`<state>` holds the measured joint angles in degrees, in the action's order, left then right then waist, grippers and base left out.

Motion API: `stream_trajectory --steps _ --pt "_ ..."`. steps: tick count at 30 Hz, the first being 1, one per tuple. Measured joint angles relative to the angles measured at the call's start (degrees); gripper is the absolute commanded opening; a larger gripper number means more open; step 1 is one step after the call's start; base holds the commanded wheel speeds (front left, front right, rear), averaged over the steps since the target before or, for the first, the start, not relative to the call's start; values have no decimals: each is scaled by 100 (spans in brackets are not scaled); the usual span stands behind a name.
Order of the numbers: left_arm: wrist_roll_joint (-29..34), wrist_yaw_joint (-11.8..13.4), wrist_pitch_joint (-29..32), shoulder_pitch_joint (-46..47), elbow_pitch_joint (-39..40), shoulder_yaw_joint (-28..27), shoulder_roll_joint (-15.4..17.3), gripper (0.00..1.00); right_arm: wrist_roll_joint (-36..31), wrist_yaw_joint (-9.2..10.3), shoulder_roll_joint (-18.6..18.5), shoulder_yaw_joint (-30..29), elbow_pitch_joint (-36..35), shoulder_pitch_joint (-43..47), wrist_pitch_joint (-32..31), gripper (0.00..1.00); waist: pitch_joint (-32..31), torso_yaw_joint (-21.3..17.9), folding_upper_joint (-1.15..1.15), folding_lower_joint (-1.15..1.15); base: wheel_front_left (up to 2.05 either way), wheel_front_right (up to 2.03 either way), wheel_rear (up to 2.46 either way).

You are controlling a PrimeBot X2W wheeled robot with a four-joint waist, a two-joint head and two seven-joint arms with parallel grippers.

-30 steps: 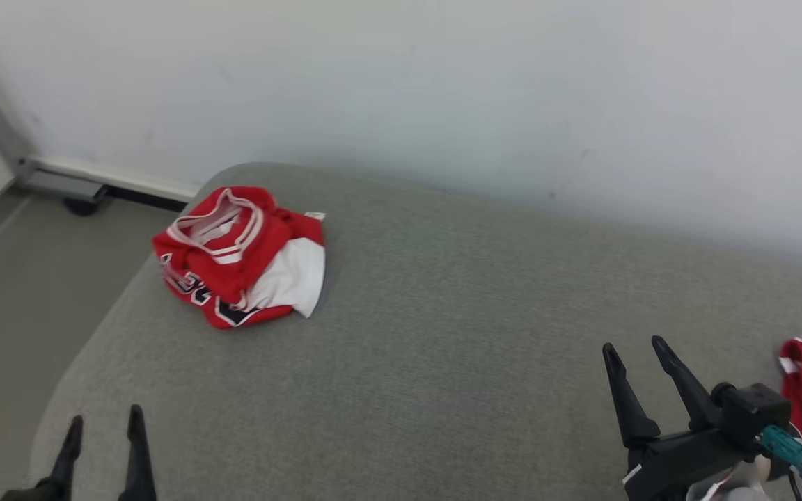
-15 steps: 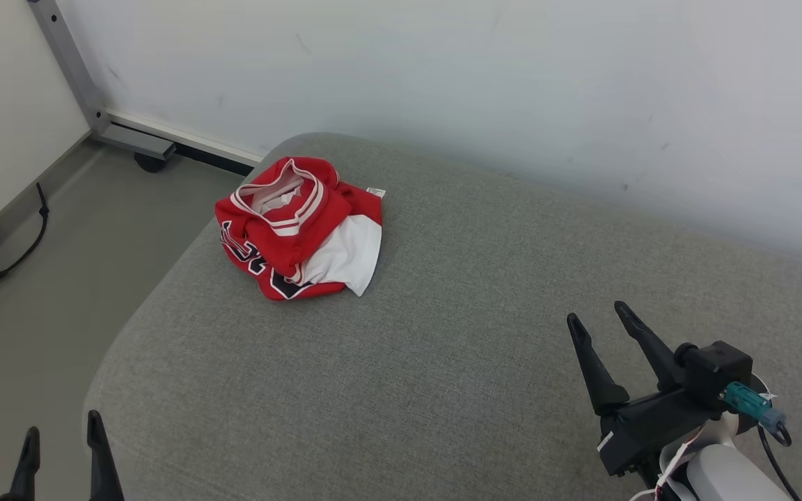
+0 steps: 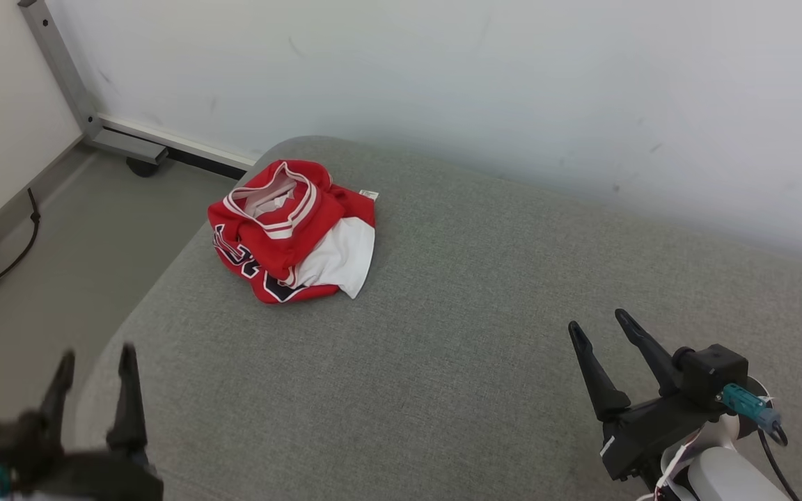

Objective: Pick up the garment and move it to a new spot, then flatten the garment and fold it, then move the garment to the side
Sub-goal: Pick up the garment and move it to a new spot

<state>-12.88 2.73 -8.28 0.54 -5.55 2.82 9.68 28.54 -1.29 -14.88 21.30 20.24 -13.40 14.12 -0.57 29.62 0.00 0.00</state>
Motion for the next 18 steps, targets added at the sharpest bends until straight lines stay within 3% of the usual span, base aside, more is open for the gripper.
stream_trajectory --steps 5,9,18 --pt "-308 -442 379 1301 -617 44 196 100 -41 22 -44 -8 -20 137 1 100 -1 -94 0 0 0 0 0" --pt "-498 -760 749 2277 -1544 114 234 100 -69 64 -154 -22 -68 361 1 100 5 -220 0 0 0 0 0" --pt "-722 -833 1280 3221 -3176 -49 470 100 -252 181 -528 -18 -548 476 -163 100 144 -773 0 0 0 0 0"
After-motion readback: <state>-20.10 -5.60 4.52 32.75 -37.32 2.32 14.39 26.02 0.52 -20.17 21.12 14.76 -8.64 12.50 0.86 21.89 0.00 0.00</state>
